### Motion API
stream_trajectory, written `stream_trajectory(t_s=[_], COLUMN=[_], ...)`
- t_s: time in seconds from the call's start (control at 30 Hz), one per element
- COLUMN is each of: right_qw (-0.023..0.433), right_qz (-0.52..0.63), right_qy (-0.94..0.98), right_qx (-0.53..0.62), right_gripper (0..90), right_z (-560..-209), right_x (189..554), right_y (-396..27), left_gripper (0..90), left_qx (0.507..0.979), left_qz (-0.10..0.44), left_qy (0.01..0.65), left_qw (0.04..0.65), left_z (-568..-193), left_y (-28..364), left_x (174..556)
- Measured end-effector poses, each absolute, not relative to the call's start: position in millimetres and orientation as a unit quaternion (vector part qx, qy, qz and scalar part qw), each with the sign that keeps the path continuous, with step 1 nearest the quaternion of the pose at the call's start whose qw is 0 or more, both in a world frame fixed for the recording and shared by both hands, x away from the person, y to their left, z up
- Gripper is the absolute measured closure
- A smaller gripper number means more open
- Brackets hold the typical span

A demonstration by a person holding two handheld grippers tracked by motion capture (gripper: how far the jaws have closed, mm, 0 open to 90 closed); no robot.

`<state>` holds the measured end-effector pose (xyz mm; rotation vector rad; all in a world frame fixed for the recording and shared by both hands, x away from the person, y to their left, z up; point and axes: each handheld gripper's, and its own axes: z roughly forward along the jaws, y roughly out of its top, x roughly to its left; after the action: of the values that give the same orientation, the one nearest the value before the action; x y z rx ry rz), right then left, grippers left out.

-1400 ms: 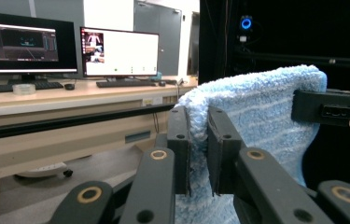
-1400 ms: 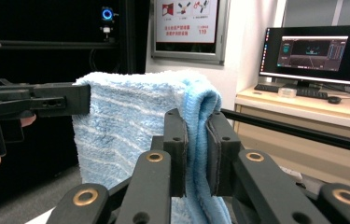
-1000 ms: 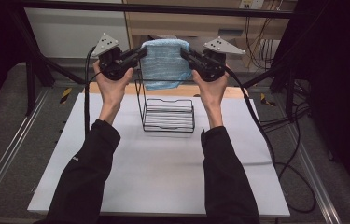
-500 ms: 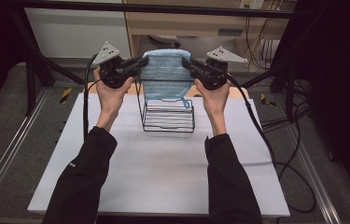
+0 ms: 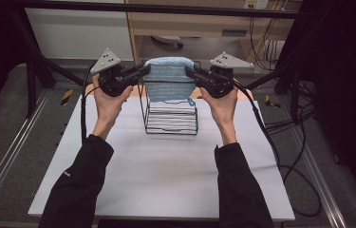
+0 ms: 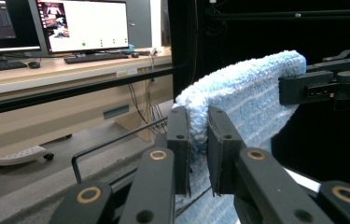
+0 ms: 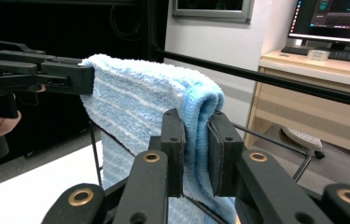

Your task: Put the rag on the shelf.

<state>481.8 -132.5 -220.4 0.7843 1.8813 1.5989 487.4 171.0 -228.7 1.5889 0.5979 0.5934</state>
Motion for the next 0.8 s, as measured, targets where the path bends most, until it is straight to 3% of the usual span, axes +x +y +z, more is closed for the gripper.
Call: stream_trajectory(t_s=[0.53, 0.8], right_qw=[0.264, 0.264], right_qz=[0.577, 0.565], right_qy=[0.72, 0.733], right_qx=[0.28, 0.272], right_gripper=[76.3, 67.1], right_z=[-230.8, -233.7], right_x=[470.5, 462.3], right_y=[-138.2, -135.8], left_gripper=[79.8, 79.8], left_qx=[0.715, 0.728], left_qz=[0.248, 0.247], left_qy=[0.243, 0.244], left_qw=[0.606, 0.591], left_z=[-237.4, -244.2], left_y=[170.5, 169.8], left_x=[471.9, 464.1])
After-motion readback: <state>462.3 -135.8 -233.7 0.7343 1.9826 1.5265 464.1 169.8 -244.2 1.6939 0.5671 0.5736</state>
